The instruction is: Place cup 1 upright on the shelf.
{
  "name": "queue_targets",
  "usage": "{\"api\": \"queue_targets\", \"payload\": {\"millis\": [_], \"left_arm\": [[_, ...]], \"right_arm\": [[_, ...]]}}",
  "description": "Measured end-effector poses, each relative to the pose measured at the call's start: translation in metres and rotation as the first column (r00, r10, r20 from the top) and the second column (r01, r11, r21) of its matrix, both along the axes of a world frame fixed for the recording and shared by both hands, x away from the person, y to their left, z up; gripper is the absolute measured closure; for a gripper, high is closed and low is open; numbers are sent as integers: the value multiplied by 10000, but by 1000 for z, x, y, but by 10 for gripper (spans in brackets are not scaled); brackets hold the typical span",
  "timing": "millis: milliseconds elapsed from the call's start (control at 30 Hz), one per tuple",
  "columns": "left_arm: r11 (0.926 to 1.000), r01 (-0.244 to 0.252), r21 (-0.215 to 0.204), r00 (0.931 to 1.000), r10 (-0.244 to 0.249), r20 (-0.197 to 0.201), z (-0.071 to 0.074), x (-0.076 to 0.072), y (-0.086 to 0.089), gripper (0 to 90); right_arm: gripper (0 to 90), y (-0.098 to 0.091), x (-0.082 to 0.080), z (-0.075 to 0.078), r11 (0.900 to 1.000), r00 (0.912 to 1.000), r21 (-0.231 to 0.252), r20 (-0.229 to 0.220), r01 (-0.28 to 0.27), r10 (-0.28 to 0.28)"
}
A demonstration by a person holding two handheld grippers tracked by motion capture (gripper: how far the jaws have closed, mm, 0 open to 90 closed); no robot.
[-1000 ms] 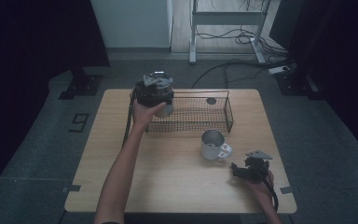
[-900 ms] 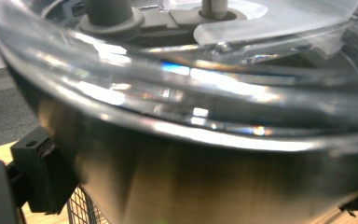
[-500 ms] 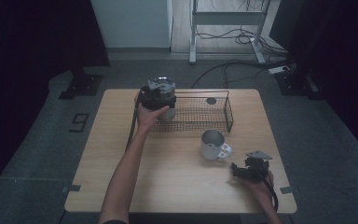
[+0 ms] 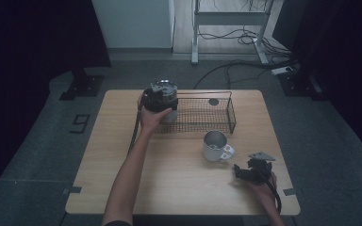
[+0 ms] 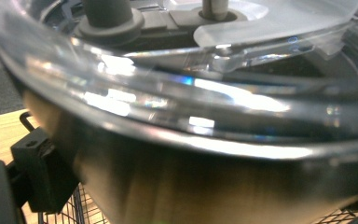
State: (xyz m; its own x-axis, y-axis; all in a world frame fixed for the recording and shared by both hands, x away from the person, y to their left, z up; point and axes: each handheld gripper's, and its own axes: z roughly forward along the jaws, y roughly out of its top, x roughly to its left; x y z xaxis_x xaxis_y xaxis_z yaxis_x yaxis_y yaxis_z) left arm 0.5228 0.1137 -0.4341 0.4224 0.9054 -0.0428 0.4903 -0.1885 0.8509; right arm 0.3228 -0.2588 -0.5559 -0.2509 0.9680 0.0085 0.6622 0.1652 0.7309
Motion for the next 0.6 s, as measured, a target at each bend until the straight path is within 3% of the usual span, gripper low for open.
{"api": "queue_targets", "payload": {"millis": [300, 600], "left_arm": [[9997, -171, -158, 9998, 169, -122, -8, 5, -4, 41], [9996, -283, 24, 9991, 284, -320, -21, 8, -9, 41]], "right_arm": [[74, 0, 0, 0, 10000, 10000, -1, 3, -3, 3], [75, 0, 0, 0, 10000, 10000, 3, 2, -6, 6]]}}
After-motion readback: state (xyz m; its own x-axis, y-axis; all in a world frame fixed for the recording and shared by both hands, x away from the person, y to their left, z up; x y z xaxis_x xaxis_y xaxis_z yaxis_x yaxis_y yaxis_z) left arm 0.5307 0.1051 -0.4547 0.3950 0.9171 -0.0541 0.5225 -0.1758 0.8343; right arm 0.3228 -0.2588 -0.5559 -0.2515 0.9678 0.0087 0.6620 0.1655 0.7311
